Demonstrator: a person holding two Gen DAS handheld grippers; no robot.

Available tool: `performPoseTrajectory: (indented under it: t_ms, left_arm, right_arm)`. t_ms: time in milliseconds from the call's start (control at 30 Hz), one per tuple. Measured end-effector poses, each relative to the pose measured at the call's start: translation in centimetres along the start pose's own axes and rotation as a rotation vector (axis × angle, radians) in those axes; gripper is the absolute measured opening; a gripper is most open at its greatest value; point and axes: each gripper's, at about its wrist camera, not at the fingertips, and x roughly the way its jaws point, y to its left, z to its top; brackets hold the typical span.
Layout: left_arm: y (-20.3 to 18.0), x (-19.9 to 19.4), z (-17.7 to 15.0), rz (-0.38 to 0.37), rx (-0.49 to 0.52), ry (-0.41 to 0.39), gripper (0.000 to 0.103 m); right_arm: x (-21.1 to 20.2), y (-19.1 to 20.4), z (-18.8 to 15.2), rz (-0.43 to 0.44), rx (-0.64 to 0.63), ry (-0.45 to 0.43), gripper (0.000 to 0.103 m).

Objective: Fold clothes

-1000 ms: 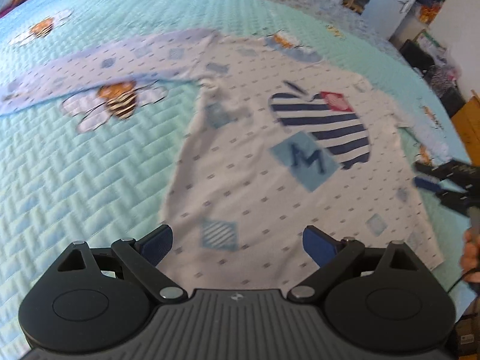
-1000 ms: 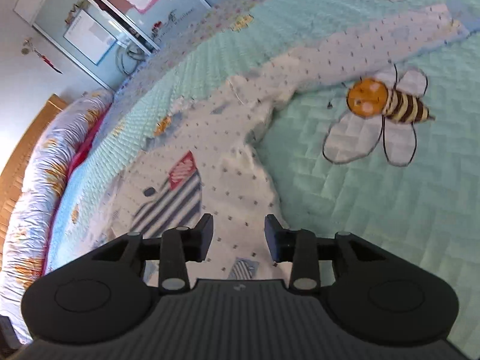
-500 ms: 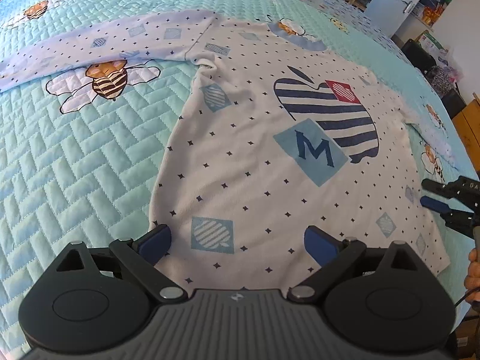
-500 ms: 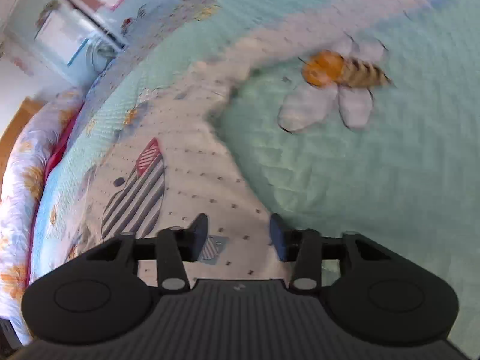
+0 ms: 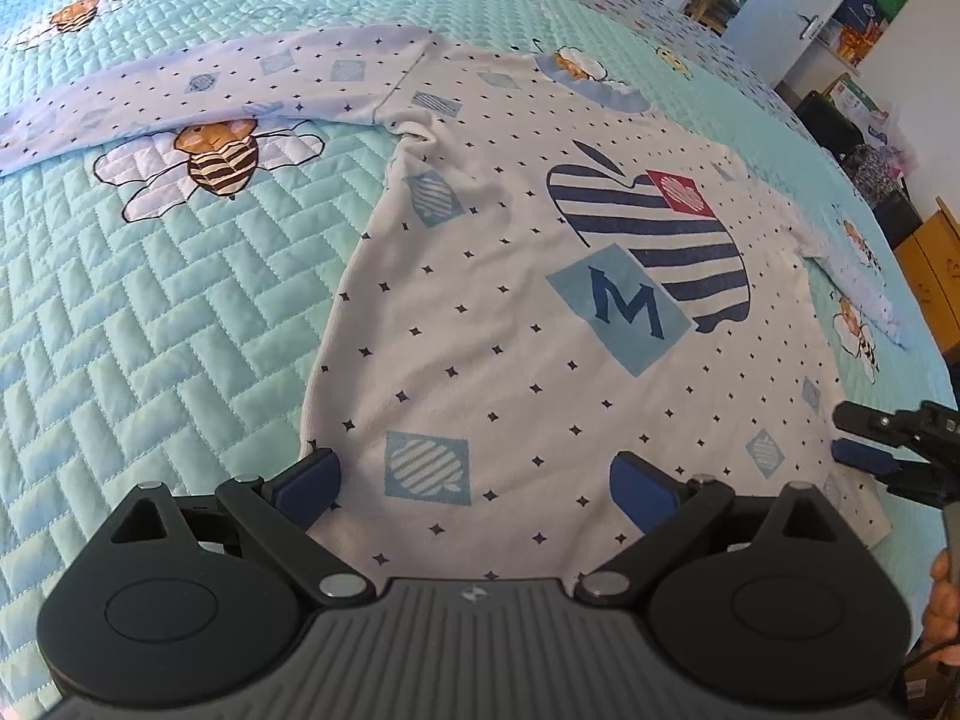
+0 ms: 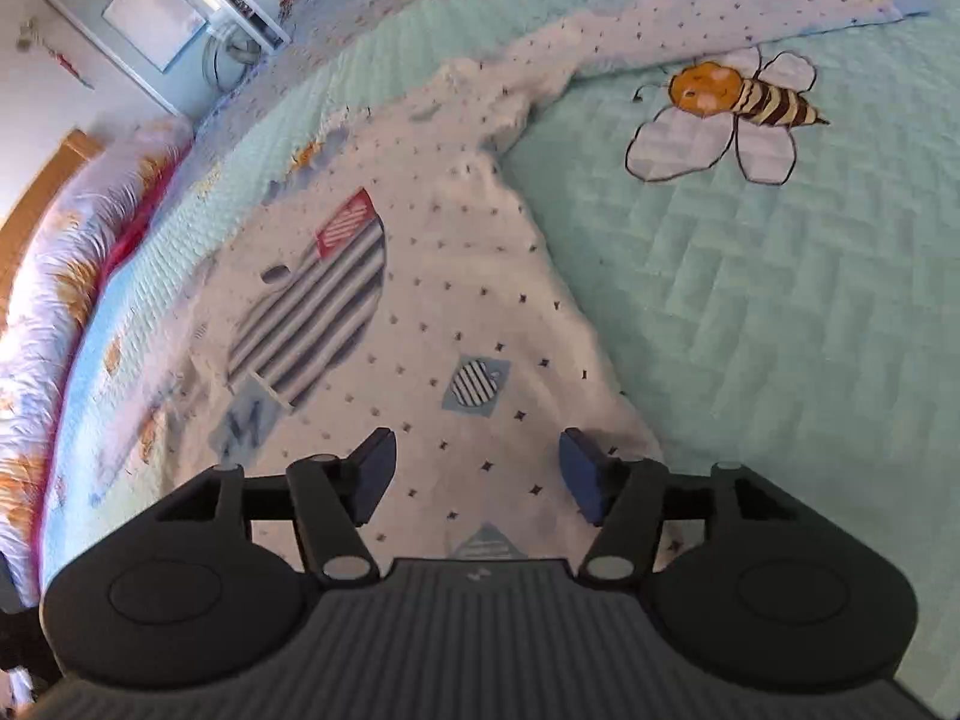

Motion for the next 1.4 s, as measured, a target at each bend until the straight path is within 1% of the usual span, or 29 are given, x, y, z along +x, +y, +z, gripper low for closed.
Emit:
performPoseTrajectory:
  t_ms: [33,67,133,167,233,300,367,433,500,600,667,733,833,967,1033,1133,1233,1300,1400]
  left_arm:
    - [0.0,-0.2,0.1,0.002,-0.010,-0.004,0.096]
    - [0.1,-0.7,0.2,0.002,-0.018,-0.018,0.093]
    - [0.1,-1.8,0.6,0.015,-0.023,-0.063,0.092]
    - [0.2,-2.3,0.9,0.039,-0.027,-0.082,0.092]
    - [0.8,-2.8,1.6,0.076,-0.057,-0.104,0.092]
    - [1.7,-3.0,2.5,0.100,-0.111,-0.123,0.092]
    - [2.7,-3.3,3.7,0.138,-0.155,-0.159,0.092]
    - [4.2,-3.7,4.6,0.175,-0.222,-0.206,0.093]
    - [6.3,-3.8,4.9,0.191,-0.322,-0.248,0.093]
    - [9.9,-4.1,4.2,0.218,-0.446,-0.304,0.093]
    - [11.9,-4.7,3.5,0.285,-0.477,-0.353,0.092]
    - [14.0,-5.8,3.0,0.357,-0.524,-0.396,0.092]
    - [16.9,-7.4,2.5,0.467,-0.592,-0.457,0.093]
    - [20.1,-9.8,2.3,0.612,-0.634,-0.519,0.093]
    - [21.5,-10.6,1.9,0.656,-0.657,-0.548,0.093]
    - [23.8,-11.0,0.8,0.694,-0.752,-0.561,0.093]
    - [25.5,-10.7,0.1,0.723,-0.819,-0.528,0.093]
    - [26.4,-10.8,-0.1,0.743,-0.838,-0.520,0.093]
    - [26.8,-11.1,-0.6,0.765,-0.861,-0.531,0.093]
  right_arm:
    - [-0.3,0.4,0.1,-0.002,-0.011,-0.001,0.062]
    - [-0.8,0.8,0.1,0.001,-0.027,-0.022,0.062]
    - [-1.6,1.6,0.2,0.011,-0.067,-0.062,0.062]
    - [-1.8,1.9,0.2,0.008,-0.091,-0.069,0.063]
    - [-0.9,2.0,0.1,-0.033,-0.124,-0.040,0.063]
    - [1.2,1.7,-0.2,-0.113,-0.166,0.044,0.063]
    - [1.4,3.2,-1.3,-0.163,-0.292,0.031,0.066]
    - [1.7,4.9,-2.0,-0.181,-0.360,0.048,0.067]
    - [1.7,6.4,-2.1,-0.178,-0.394,0.040,0.067]
    - [0.9,10.6,-1.9,-0.171,-0.513,-0.039,0.067]
    - [0.5,14.8,-1.7,-0.135,-0.646,-0.105,0.067]
    - [1.2,19.8,-1.6,-0.082,-0.797,-0.149,0.067]
    - [3.0,27.1,-2.6,0.042,-0.999,-0.200,0.067]
    - [7.4,36.5,-5.6,0.210,-1.268,-0.196,0.067]
    - [10.0,40.6,-7.2,0.255,-1.381,-0.185,0.067]
    - [13.4,44.8,-9.4,0.309,-1.491,-0.157,0.067]
    - [16.3,47.5,-12.1,0.328,-1.567,-0.111,0.067]
    - [18.0,48.7,-13.8,0.333,-1.620,-0.095,0.067]
    - [20.5,50.1,-16.1,0.325,-1.691,-0.082,0.067]
